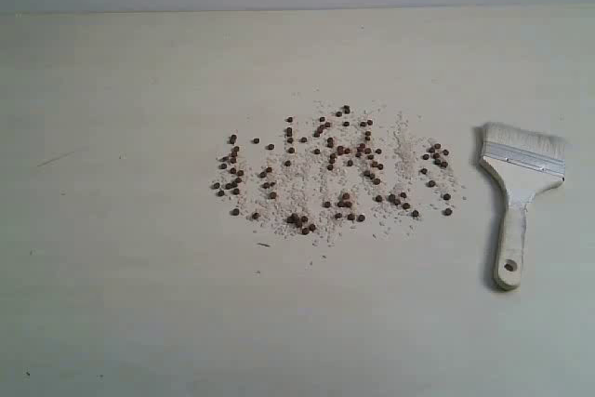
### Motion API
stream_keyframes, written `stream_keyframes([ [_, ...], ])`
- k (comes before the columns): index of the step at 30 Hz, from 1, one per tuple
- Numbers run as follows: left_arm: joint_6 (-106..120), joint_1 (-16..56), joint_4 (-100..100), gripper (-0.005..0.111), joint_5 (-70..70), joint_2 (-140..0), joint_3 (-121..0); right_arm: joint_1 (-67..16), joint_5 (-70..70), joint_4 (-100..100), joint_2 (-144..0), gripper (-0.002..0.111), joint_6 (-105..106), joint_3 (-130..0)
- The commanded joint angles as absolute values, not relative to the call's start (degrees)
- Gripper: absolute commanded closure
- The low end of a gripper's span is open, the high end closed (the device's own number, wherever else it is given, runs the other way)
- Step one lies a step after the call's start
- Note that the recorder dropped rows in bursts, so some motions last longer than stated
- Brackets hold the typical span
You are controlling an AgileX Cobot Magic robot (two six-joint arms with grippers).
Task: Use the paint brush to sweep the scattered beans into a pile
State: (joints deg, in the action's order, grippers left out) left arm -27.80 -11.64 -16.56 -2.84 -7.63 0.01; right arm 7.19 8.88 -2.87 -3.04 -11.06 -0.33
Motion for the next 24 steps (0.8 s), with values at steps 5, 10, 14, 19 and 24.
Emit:
stream_keyframes([
  [5, -27.6, -11.41, -16.09, 0.107, -2.77, -7.38, 0.0, 7.01, 9.11, -2.99, -2.7, 0.108, -10.65, 0.0],
  [10, -27.6, -11.41, -16.09, 0.107, -2.77, -7.38, 0.0, 7.01, 9.11, -2.99, -2.7, 0.108, -10.65, 0.0],
  [14, -27.6, -11.41, -16.09, 0.107, -2.77, -7.38, 0.0, 7.01, 9.11, -2.99, -2.7, 0.108, -10.65, 0.0],
  [19, -27.6, -11.41, -16.09, 0.107, -2.77, -7.38, 0.0, 7.01, 9.11, -2.99, -2.7, 0.108, -10.65, 0.0],
  [24, -27.6, -11.41, -16.09, 0.107, -2.77, -7.38, 0.0, 7.01, 17.02, -2.99, -2.7, 0.108, -10.64, 0.0],
])
